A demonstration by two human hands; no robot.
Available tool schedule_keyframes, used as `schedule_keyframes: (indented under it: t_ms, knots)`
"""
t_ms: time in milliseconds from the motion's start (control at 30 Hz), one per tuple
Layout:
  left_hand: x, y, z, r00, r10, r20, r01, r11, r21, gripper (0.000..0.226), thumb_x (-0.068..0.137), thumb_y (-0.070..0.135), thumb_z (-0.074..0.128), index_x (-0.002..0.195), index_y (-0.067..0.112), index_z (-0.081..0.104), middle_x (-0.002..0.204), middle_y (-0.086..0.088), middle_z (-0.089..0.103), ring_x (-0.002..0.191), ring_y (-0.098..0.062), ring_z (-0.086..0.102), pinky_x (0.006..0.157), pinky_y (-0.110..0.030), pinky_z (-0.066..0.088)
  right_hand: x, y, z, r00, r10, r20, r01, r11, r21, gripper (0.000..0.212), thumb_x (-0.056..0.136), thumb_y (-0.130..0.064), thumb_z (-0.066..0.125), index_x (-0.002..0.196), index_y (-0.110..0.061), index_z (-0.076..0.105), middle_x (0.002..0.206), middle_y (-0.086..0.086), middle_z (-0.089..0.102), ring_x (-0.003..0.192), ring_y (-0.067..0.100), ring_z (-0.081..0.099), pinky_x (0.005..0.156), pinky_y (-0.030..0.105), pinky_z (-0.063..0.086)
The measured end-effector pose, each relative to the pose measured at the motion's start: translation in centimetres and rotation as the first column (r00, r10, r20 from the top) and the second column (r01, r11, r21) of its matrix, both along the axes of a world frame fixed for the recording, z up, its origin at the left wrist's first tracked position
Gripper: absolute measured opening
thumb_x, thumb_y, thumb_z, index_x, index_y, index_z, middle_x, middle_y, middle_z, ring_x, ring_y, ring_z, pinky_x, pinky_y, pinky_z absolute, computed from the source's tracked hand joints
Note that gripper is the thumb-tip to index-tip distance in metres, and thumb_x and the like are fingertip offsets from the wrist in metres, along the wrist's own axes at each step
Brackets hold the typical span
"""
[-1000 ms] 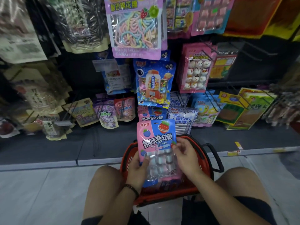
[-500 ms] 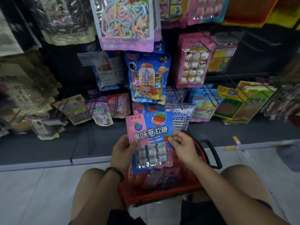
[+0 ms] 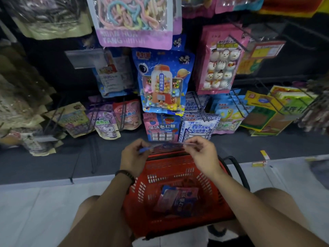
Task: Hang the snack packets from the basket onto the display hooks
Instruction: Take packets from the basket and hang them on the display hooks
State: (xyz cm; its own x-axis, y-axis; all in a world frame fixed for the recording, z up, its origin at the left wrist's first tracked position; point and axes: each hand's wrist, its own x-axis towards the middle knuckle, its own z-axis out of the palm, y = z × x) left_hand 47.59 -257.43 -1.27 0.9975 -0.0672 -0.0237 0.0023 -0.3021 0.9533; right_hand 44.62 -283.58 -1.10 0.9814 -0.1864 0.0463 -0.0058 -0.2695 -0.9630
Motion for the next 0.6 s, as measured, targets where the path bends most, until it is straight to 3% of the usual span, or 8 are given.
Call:
schedule_keyframes:
  t_ms: [100, 233, 333, 467, 533, 600]
  knots:
    - [1.3, -0.4, -0.2, 0.998, -0.011, -0.061, 0.0, 0.984, -0.181, 0.048, 0.09, -0.022, 0.069, 0.076, 0.023, 0.076, 0.082, 0.008, 0.076, 0.088, -0.022, 0.07, 0.088, -0.029, 0.06, 1.5, -0.2, -1.5, 1.0, -0.001, -0.019, 0.002, 1.0, 0.021, 0.021, 0.094, -0.005, 0.079, 0.092, -0.026, 0.079, 0.093, -0.002, 0.08, 0.093, 0.024, 0.076, 0.092, 0.055, 0.061]
    - [3.2, -0.8, -1.3, 0.998, 0.042, -0.054, -0.052, 0.98, -0.192, 0.007, 0.091, -0.002, 0.08, 0.096, 0.003, 0.079, 0.1, -0.005, 0.082, 0.097, -0.008, 0.077, 0.087, -0.018, 0.059, 3.7, 0.1, -2.9, 0.998, 0.01, -0.064, -0.002, 0.993, 0.115, 0.013, 0.096, -0.017, 0.079, 0.095, -0.03, 0.082, 0.097, 0.004, 0.081, 0.1, 0.032, 0.078, 0.096, 0.061, 0.061]
    - [5.2, -0.8, -3.1, 0.997, 0.045, -0.058, -0.055, 0.983, -0.173, 0.007, 0.095, 0.002, 0.077, 0.102, 0.001, 0.079, 0.102, -0.004, 0.082, 0.097, -0.004, 0.076, 0.087, -0.014, 0.056, 5.5, 0.4, -3.8, 0.996, 0.017, -0.083, -0.006, 0.992, 0.126, 0.01, 0.094, -0.034, 0.08, 0.103, -0.035, 0.083, 0.102, 0.002, 0.081, 0.104, 0.029, 0.077, 0.098, 0.058, 0.061]
    - [7.1, -1.0, -5.0, 0.993, 0.022, -0.12, -0.045, 0.981, -0.191, 0.009, 0.1, 0.009, 0.073, 0.103, 0.004, 0.08, 0.102, -0.002, 0.083, 0.099, -0.004, 0.076, 0.088, -0.014, 0.055, 7.4, 1.2, -4.2, 0.99, 0.034, -0.137, -0.003, 0.976, 0.216, 0.016, 0.1, -0.025, 0.075, 0.108, -0.036, 0.083, 0.109, 0.01, 0.078, 0.105, 0.035, 0.075, 0.098, 0.061, 0.06]
    - [8.0, -1.2, -5.6, 0.99, 0.029, -0.138, -0.058, 0.975, -0.213, 0.011, 0.101, 0.013, 0.072, 0.105, 0.007, 0.082, 0.105, -0.002, 0.084, 0.102, -0.006, 0.076, 0.09, -0.016, 0.055, 8.3, 1.6, -4.4, 0.981, 0.003, -0.193, 0.048, 0.964, 0.262, 0.013, 0.102, -0.022, 0.072, 0.102, -0.03, 0.081, 0.104, 0.015, 0.075, 0.1, 0.037, 0.074, 0.096, 0.066, 0.058]
    - [8.6, -1.4, -6.1, 0.987, 0.028, -0.157, -0.063, 0.973, -0.221, 0.011, 0.102, 0.017, 0.072, 0.102, 0.013, 0.082, 0.104, 0.002, 0.084, 0.101, -0.004, 0.075, 0.091, -0.017, 0.055, 9.1, 1.7, -4.9, 0.971, -0.023, -0.237, 0.087, 0.962, 0.26, 0.011, 0.104, -0.022, 0.07, 0.099, -0.028, 0.078, 0.095, 0.008, 0.073, 0.094, 0.032, 0.071, 0.095, 0.071, 0.056]
